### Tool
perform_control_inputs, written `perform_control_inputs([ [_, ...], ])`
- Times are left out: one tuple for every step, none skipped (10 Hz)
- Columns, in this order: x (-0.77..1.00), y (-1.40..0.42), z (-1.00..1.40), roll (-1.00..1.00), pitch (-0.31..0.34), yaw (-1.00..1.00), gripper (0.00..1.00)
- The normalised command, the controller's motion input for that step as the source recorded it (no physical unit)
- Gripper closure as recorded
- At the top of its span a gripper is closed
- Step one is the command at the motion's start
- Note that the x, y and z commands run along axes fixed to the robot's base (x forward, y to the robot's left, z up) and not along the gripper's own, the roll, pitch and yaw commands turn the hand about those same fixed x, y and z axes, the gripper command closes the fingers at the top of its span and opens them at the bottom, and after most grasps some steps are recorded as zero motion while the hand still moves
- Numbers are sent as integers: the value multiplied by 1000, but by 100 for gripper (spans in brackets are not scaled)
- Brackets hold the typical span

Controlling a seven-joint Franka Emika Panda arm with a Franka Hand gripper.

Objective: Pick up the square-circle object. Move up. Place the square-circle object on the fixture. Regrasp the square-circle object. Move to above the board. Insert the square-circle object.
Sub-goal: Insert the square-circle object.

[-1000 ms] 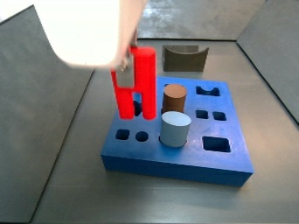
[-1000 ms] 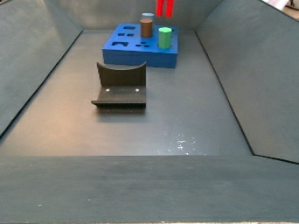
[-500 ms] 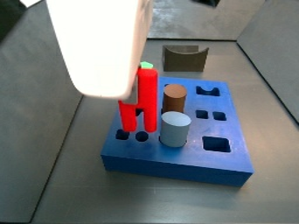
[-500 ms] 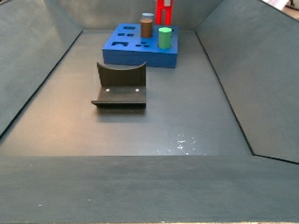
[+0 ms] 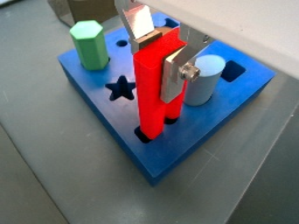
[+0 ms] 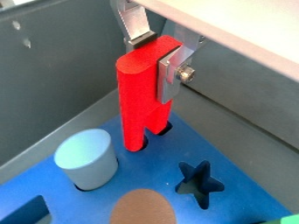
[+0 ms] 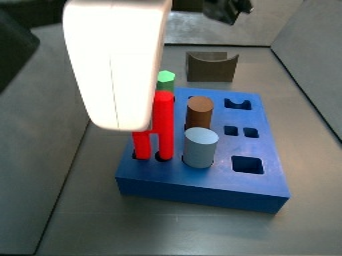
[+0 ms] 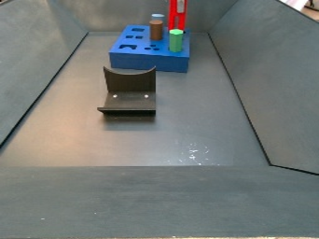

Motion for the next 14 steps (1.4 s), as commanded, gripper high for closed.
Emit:
perform_control_inputs([
  [-29,-60,-143,-16,-84,74,100],
  [-66,-29,-191,0,-60,9,100],
  [-166,0,-171,0,-31,0,100],
  [-157,0,-94,0,-21,-23,100],
  [-46,0,-14,0,-4,-26,100],
  [0,0,-3,0,0,-80,100],
  [17,0,-14,0,0,-137,100],
  [123,0,-60,0,0,-126,100],
  [400,0,-94,27,10,-131,100],
  [300,0,-66,9,4,-134,100],
  [109,0,-3,0,14,-40,100],
  [0,0,0,0,4,0,100],
  [-3,57,-31,63,30,0,100],
  [-183,9,-31,59,10,-74,100],
])
